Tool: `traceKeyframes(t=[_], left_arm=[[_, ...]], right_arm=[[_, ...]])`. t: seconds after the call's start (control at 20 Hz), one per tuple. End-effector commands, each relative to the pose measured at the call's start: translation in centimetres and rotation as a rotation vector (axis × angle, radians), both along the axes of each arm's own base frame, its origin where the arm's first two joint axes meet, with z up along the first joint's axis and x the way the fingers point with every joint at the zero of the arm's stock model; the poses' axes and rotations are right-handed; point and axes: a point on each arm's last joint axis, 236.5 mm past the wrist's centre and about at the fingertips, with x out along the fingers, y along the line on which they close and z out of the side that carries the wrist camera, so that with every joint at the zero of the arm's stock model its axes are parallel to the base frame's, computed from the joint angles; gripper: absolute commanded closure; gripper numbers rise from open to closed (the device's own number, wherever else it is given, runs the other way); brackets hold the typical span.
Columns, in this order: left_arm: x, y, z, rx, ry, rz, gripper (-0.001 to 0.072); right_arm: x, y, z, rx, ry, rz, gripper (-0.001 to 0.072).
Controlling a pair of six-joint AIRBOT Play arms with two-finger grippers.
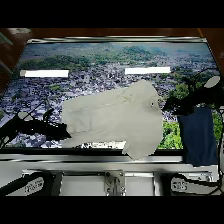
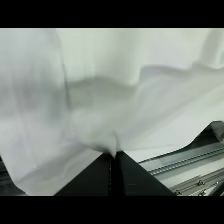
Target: Fold the shirts.
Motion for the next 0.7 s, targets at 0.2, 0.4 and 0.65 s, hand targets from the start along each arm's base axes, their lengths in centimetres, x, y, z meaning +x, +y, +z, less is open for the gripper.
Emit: traceKeyframes(t=[0.2, 0.4, 0.65], left_arm=[[1.6, 4.2, 0.4, 0.057, -0.049, 0.108, 0.0666], [2.7, 5.4, 0.0, 0.089, -0.081, 0.152, 0.0667], [3.2, 6.6, -1.6, 0.128, -0.035, 0.238, 0.0665]], right_arm=[[0.2, 1.0, 0.4, 0.045, -0.004, -0.014, 0.0031], [0.1, 1.2, 0.5, 0.054, 0.001, -0.017, 0.0031], [0.1, 1.2, 0.5, 0.054, 0.005, -0.020, 0.0031]])
